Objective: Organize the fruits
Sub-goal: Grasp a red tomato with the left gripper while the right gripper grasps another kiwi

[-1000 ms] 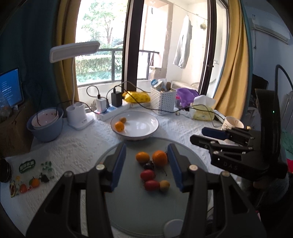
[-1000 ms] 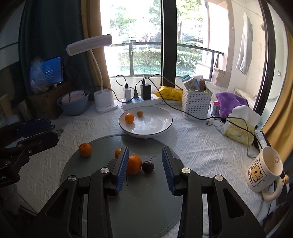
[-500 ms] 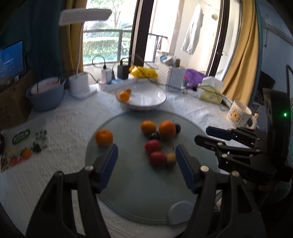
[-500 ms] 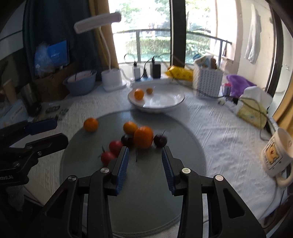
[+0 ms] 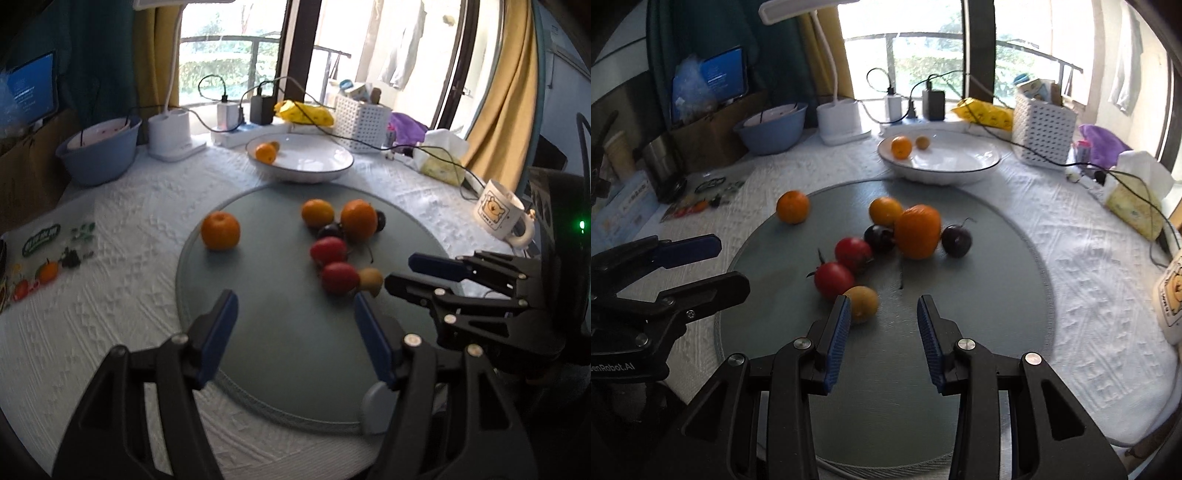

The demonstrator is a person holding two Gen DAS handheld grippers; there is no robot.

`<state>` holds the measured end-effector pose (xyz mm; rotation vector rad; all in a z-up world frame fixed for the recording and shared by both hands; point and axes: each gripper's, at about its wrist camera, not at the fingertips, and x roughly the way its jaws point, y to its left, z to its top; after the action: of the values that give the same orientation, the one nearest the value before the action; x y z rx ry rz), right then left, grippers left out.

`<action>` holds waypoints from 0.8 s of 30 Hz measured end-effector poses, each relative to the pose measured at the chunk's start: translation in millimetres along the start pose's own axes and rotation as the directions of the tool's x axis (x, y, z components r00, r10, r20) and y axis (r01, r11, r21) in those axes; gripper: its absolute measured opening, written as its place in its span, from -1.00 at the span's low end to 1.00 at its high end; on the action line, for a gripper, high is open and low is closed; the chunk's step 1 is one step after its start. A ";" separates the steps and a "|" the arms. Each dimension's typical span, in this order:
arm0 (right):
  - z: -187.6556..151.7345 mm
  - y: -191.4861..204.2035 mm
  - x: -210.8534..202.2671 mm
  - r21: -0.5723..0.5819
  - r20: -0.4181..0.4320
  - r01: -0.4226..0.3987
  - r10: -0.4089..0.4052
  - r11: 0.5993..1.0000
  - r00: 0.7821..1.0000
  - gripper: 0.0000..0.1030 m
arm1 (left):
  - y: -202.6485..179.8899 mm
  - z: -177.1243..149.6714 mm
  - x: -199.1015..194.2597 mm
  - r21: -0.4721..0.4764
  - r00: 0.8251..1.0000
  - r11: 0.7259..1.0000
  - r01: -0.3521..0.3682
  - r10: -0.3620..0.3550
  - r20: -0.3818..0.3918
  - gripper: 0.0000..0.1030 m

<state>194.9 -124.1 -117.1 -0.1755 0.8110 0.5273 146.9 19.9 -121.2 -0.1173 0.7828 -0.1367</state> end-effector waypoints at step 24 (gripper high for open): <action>-2.6 -3.4 30.7 -0.028 -0.053 -0.072 0.071 0.997 0.996 -0.42 | -4.4 2.0 25.0 -0.006 0.997 0.999 -0.032 0.031 -0.072 0.30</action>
<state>212.4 -116.2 -141.4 -0.1887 0.8625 0.6048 165.6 11.5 -136.4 -0.1072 0.8567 -0.1088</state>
